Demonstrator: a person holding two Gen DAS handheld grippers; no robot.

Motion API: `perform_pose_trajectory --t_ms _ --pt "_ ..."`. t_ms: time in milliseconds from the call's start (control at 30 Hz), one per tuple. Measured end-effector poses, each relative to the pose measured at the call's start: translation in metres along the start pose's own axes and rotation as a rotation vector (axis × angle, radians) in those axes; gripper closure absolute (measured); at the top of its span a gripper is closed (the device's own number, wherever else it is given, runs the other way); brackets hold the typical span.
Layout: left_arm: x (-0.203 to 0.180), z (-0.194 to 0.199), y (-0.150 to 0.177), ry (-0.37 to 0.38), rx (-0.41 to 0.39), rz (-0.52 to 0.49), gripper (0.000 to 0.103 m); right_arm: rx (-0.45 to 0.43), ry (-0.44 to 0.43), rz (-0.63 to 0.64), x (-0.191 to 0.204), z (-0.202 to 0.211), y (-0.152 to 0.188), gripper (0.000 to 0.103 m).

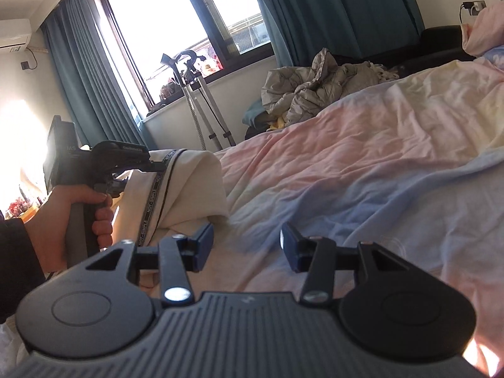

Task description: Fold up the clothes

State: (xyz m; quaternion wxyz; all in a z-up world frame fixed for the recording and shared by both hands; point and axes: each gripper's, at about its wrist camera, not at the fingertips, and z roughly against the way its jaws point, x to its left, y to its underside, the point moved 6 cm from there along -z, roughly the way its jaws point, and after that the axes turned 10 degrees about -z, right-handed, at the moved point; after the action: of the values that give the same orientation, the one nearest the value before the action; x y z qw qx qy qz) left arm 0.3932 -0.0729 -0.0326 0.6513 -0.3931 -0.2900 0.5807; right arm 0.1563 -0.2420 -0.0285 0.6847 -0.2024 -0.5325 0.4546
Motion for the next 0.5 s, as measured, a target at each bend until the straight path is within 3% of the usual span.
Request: perform_pose_trajectory --t_ms 133,300,500 --pt "-0.032 0.026 0.001 0.021 -0.031 -0.125 0.096 -0.030 0.005 0.021 0.001 0.007 -0.002 0.054" --pt "-0.063 0.089 0.009 0.076 -0.083 -0.254 0.097 -0.057 0.010 0.039 0.003 0.017 -0.003 0.054" --pt "-0.075 0.154 0.055 0.159 -0.092 -0.311 0.098 -0.091 0.009 0.045 0.006 0.034 -0.009 0.054"
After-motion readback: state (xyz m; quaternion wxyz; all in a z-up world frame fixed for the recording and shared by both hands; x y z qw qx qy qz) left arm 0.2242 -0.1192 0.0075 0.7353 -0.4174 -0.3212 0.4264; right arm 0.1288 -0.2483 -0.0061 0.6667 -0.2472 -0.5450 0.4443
